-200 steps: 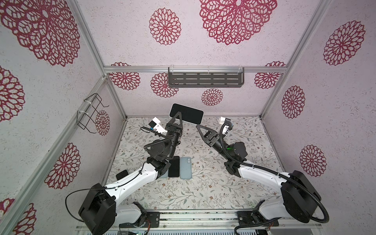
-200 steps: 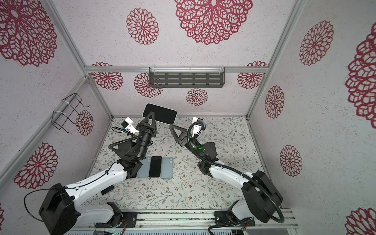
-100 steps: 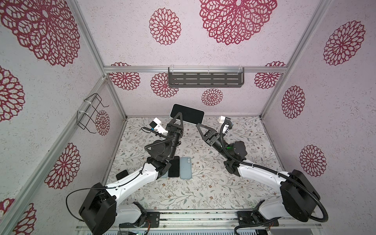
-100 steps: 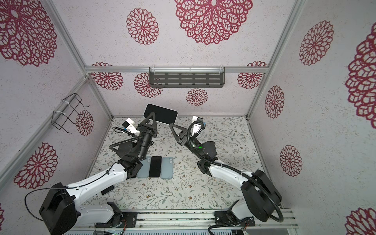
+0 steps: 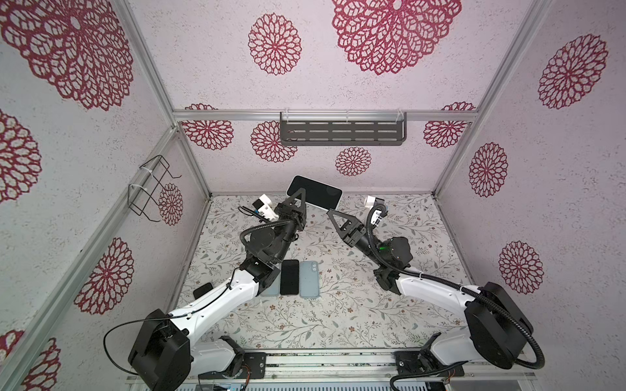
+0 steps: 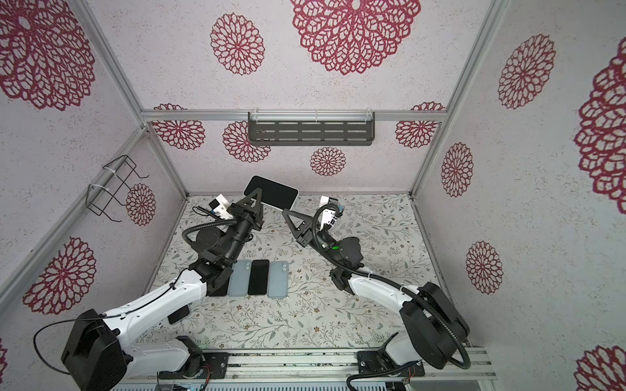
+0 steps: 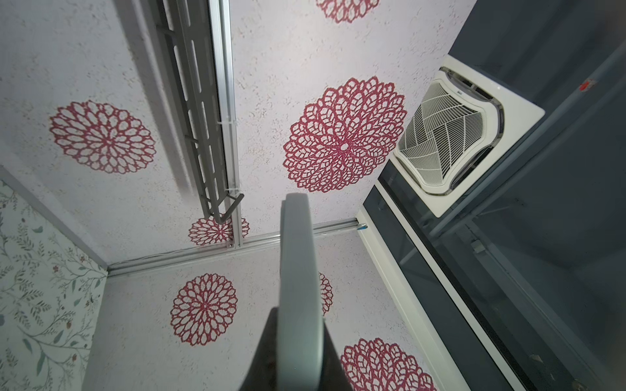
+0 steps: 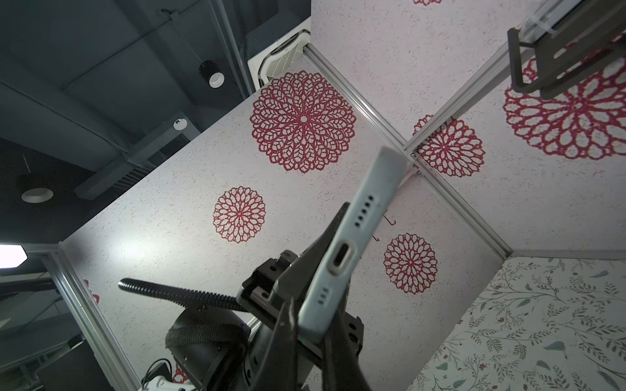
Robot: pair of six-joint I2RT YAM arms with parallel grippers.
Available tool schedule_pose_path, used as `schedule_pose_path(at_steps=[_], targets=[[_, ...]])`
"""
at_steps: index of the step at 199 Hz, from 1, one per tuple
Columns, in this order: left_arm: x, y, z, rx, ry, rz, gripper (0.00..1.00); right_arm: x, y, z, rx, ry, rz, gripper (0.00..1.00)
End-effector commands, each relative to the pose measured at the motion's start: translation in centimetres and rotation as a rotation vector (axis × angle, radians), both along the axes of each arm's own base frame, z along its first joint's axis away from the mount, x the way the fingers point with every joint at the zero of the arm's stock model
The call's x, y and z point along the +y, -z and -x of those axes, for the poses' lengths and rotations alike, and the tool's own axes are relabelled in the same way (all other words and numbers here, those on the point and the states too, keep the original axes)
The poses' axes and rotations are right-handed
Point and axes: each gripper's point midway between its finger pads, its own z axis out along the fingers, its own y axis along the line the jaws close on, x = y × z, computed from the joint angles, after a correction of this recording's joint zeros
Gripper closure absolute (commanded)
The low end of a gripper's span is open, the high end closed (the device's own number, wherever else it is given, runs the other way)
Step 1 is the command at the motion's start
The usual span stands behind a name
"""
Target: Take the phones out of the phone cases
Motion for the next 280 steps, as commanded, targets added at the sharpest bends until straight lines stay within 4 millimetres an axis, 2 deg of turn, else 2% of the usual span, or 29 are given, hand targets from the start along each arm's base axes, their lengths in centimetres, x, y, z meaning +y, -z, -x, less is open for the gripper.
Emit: schedule_pose_path(at_steps=[1, 35, 66, 85, 100, 122, 136, 143, 173, 186, 200, 216, 238, 280], targets=[[0.5, -4.2, 0.9, -0.034, 0.086, 0.104, 1.00, -0.2, -1.9, 4.3, -0.302, -0.074, 0.037, 1.00], [-1.6, -3.2, 1.0, -0.007, 0.208, 0.103, 1.00, -0.6, -2.1, 4.5, -0.440, -0.089, 0.091, 1.00], [-2.2, -2.3, 1.1, 0.007, 0.233, 0.072, 1.00, -2.0, -3.0, 2.3, -0.451, -0.046, 0.130, 1.00], [-2.2, -2.3, 1.1, -0.002, 0.240, 0.070, 1.00, -3.0, -3.7, 1.9, -0.456, -0.028, 0.123, 1.00], [-2.6, -2.8, 1.1, -0.022, 0.264, 0.077, 1.00, -3.3, -3.4, 1.8, -0.446, -0.022, 0.130, 1.00], [-3.4, -4.1, 1.0, -0.064, 0.321, 0.070, 1.00, -3.5, -1.7, 1.3, -0.368, -0.012, 0.161, 1.00], [-3.1, -4.6, 0.9, -0.088, 0.348, 0.055, 1.00, -4.4, -0.5, 1.5, -0.327, 0.010, 0.168, 0.74], [-2.7, -5.0, 0.9, -0.108, 0.363, 0.042, 1.00, -5.0, 0.1, 1.8, -0.305, 0.021, 0.174, 0.64], [-1.1, -5.5, 0.9, -0.176, 0.449, -0.093, 1.00, -7.1, 2.8, 2.0, -0.173, 0.056, 0.268, 0.44], [-1.0, -5.7, 1.3, -0.227, 0.525, -0.162, 1.00, -8.0, 2.9, 2.5, -0.154, 0.078, 0.290, 0.29], [-2.2, -5.4, 2.1, -0.291, 0.643, -0.249, 1.00, -8.2, 2.2, 2.6, -0.132, 0.086, 0.317, 0.18], [-3.5, -5.0, 2.9, -0.360, 0.743, -0.338, 1.00, -7.5, 1.2, 2.7, -0.120, 0.035, 0.350, 0.14], [-4.1, -4.5, 3.3, -0.410, 0.800, -0.413, 1.00, -6.8, -0.4, 3.0, -0.134, -0.033, 0.328, 0.11], [-4.4, -5.1, 3.2, -0.446, 0.802, -0.430, 1.00, -5.6, -1.3, 3.6, -0.174, -0.126, 0.294, 0.19]])
